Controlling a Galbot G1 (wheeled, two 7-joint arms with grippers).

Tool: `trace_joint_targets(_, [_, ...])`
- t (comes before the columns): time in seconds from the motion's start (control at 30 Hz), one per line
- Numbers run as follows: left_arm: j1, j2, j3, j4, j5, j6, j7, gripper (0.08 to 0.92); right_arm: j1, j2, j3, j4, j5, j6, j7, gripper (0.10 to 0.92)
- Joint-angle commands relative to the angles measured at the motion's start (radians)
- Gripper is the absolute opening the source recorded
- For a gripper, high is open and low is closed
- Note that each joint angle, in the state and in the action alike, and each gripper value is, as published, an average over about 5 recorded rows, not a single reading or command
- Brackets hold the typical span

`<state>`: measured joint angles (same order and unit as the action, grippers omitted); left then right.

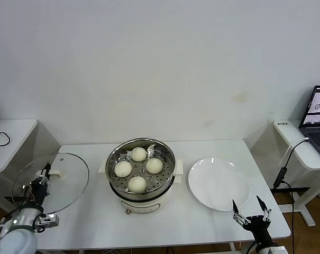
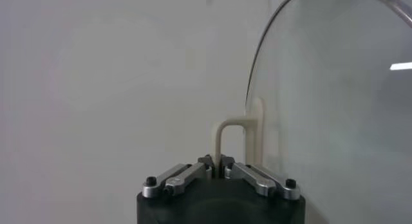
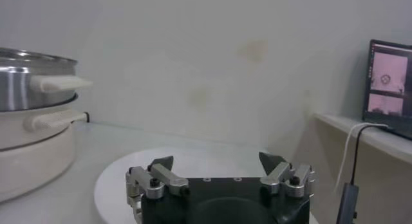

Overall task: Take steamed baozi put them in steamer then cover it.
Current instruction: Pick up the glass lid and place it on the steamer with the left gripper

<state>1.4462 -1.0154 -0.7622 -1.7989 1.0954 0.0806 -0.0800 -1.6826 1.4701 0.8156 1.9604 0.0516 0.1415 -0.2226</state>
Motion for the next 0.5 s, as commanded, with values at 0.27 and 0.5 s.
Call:
trace_joint_targets(0.27, [-0.007, 0.094, 0.119, -0.384, -0.149, 0.239, 0.229, 0.136, 0.012, -0.004, -0.016, -0.009, -0.065, 0.013, 0.017, 0.823])
trace_joint_targets(0.5, [-0.158, 0.136, 0.254, -0.362, -0.146, 0.267, 0.221, 0.136, 0.027, 0.018, -0.056, -0.017, -0.140, 0.010, 0.064, 0.823])
